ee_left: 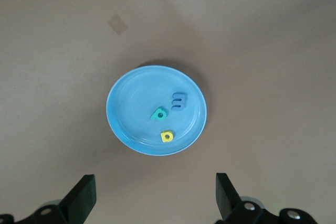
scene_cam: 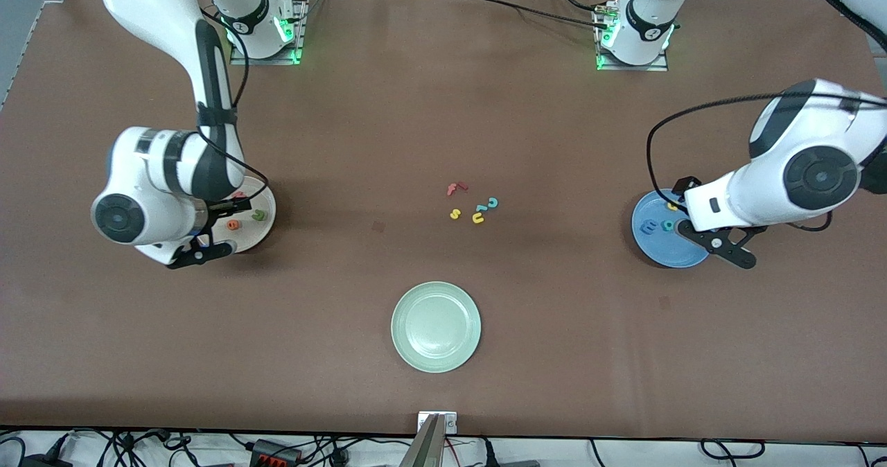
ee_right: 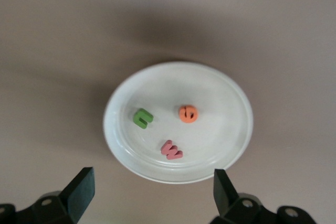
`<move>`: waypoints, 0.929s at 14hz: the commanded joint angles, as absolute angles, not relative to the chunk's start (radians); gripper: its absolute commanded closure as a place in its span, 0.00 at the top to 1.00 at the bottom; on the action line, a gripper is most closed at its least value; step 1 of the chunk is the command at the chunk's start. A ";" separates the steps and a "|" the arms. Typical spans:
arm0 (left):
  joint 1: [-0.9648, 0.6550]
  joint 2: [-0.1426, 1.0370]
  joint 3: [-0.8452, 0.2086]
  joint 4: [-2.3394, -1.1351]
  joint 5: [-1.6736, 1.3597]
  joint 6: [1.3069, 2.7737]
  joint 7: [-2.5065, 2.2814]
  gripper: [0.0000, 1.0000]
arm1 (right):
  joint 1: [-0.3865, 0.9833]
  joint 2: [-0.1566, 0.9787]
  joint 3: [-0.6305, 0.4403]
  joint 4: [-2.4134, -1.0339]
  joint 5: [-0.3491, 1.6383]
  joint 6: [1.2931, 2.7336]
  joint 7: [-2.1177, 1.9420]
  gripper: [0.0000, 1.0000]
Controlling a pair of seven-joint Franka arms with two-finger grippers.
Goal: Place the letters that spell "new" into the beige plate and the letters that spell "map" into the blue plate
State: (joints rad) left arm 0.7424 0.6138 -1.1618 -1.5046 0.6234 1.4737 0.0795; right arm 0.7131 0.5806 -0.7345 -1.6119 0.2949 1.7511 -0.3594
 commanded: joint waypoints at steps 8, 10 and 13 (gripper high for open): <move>0.484 0.353 -0.678 -1.330 0.117 1.428 0.061 1.00 | 0.664 0.559 -0.752 -1.448 0.517 1.721 -0.179 1.00; 0.277 0.258 -0.419 -1.360 0.103 1.448 0.048 1.00 | 0.545 0.490 -0.560 -1.448 0.433 1.769 -0.007 1.00; 0.122 0.123 -0.203 -1.521 0.046 1.588 -0.004 1.00 | 0.428 0.415 -0.338 -1.447 0.149 1.798 0.110 1.00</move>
